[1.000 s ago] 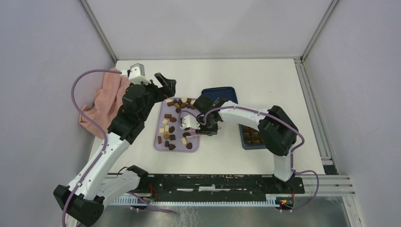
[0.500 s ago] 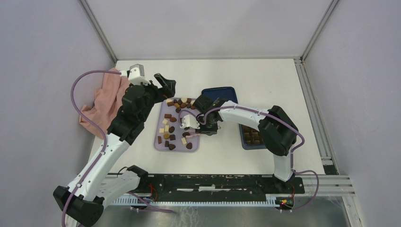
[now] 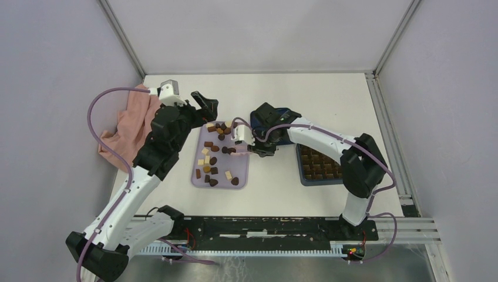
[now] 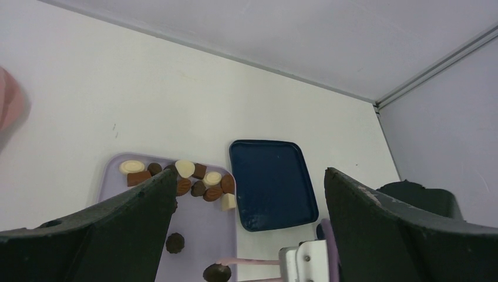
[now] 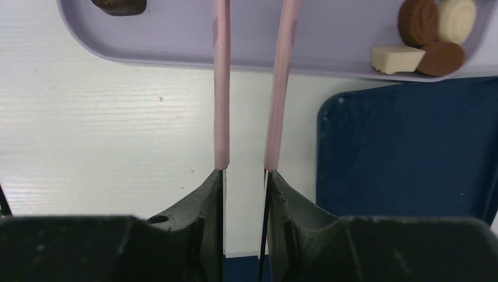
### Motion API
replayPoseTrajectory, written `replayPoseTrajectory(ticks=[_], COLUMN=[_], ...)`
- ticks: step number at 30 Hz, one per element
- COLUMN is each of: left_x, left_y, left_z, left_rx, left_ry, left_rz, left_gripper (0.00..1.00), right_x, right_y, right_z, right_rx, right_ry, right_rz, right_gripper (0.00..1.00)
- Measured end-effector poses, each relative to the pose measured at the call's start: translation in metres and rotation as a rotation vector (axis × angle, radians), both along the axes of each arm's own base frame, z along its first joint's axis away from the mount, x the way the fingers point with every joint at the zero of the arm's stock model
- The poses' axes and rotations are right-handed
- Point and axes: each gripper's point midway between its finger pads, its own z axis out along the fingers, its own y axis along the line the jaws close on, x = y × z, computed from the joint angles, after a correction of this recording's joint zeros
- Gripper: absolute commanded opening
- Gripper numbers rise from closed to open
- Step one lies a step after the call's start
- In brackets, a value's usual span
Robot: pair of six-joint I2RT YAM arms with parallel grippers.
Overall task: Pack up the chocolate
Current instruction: Pick up the fake chocolate from the plate.
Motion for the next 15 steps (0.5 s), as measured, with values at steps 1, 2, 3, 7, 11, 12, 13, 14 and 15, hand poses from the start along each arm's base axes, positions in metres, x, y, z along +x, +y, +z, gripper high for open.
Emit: replayPoseTrajectory(ticks=[1, 2, 3, 7, 11, 12, 13, 14, 15], left_x=[0.000, 0.000, 0.000, 0.000, 0.001, 0.002, 0.003, 0.005, 0.006], left_y=[0.000, 0.000, 0.000, 0.000, -0.001, -0.002, -0.003, -0.004, -0.005], left_z=[0.000, 0.000, 0.000, 0.000, -0.002, -0.003, -0.005, -0.008, -0.010], left_rx=[0.000, 0.000, 0.000, 0.000, 0.002, 0.004, 0.006, 0.009, 0.011], left_ry=[0.000, 0.000, 0.000, 0.000, 0.005, 0.010, 0.015, 0.022, 0.028], left_rz=[0.000, 0.000, 0.000, 0.000, -0.003, -0.005, -0.008, -0.009, -0.012], left_gripper=[1.00, 1.00, 1.00, 1.00, 1.00, 1.00, 1.00, 1.00, 0.99], right_x=[0.002, 0.004, 0.007, 0.017, 0.032, 0.036, 0.038, 0.045, 0.049], right_y=[-0.001, -0.003, -0.006, -0.016, -0.038, -0.046, -0.052, -0.065, -0.077], right_z=[0.004, 0.009, 0.015, 0.037, 0.061, 0.067, 0.071, 0.081, 0.087], right_rx=[0.014, 0.031, 0.049, 0.118, 0.172, 0.182, 0.187, 0.201, 0.207], right_ry=[-0.001, 0.000, -0.002, -0.005, -0.029, -0.040, -0.048, -0.074, -0.093], right_rz=[-0.010, -0.019, -0.031, -0.071, -0.131, -0.150, -0.160, -0.191, -0.214], right_gripper=[0.19, 0.19, 0.18, 0.18, 0.18, 0.18, 0.18, 0.18, 0.18])
